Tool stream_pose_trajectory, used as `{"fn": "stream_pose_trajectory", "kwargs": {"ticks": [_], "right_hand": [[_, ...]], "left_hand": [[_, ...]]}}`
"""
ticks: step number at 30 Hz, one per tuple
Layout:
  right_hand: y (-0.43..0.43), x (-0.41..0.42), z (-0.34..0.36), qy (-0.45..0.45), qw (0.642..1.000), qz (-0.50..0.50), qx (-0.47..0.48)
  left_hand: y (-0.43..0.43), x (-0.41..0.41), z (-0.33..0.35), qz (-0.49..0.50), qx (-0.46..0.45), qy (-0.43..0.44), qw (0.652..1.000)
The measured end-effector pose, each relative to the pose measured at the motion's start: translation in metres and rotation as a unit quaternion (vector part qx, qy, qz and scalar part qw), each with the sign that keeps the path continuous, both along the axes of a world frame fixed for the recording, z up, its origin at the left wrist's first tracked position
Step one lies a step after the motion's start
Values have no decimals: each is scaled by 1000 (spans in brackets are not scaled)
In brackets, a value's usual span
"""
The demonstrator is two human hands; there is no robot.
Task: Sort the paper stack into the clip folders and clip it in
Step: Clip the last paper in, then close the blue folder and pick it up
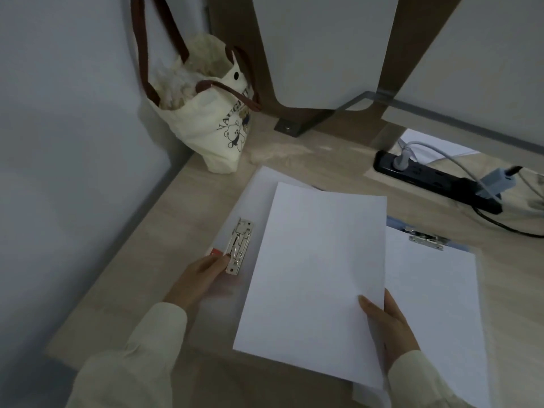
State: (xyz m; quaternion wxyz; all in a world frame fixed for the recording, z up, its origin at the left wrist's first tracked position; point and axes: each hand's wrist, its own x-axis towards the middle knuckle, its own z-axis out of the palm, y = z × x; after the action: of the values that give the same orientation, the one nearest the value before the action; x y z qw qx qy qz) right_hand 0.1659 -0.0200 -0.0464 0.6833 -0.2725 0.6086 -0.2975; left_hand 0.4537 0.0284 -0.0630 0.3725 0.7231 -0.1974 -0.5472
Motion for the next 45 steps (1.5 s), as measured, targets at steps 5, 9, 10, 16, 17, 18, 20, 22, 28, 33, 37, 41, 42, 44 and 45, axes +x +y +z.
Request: {"fn": "stream_pose_trajectory", "kwargs": {"ticks": [5, 9, 10, 16, 17, 18, 20, 22, 28, 33, 37, 41, 42, 44, 45], "right_hand": [[5, -8, -14, 21, 999, 24, 19], [2, -13, -25, 29, 999, 43, 11], [1, -13, -27, 32, 998, 52, 4], [2, -16, -30, 48, 997, 67, -10], [2, -17, -32, 46, 997, 67, -12], [1, -18, -34, 44, 997, 66, -12], [0, -17, -34, 42, 997, 67, -13], [1, -18, -33, 41, 997, 67, -12], [5, -21, -33, 27, 998, 53, 4], [7, -20, -30, 2, 999, 49, 5], [15, -13, -30, -25, 999, 40, 6], [20, -4, -30, -19, 999, 40, -14], [20, -2, -30, -15, 999, 41, -17], [21, 3, -31, -12, 999, 42, -22], [21, 5, -31, -9, 999, 42, -23]], "left_hand": [[22, -7, -13, -16, 3, 2, 1000], [29, -23, -12, -25, -32, -58, 997], [30, -26, -15, -13, -41, -68, 997], [26, -33, -8, 20, -32, -43, 998], [21, -32, -12, 30, -16, -16, 999], [14, -32, -10, 44, 9, 11, 999], [5, -32, -13, 88, -7, 63, 994], [-5, -32, -11, 109, -46, 77, 990], [-58, -30, 11, 40, -31, -63, 997], [-72, -31, 9, 46, -54, -136, 988], [-59, -27, 6, 52, -71, -92, 992], [-44, -19, 3, 22, -49, -35, 998], [-42, -17, 2, 12, -49, -31, 998], [-39, -15, 2, 9, -47, -18, 999], [-38, -15, 1, 8, -47, -17, 999]]}}
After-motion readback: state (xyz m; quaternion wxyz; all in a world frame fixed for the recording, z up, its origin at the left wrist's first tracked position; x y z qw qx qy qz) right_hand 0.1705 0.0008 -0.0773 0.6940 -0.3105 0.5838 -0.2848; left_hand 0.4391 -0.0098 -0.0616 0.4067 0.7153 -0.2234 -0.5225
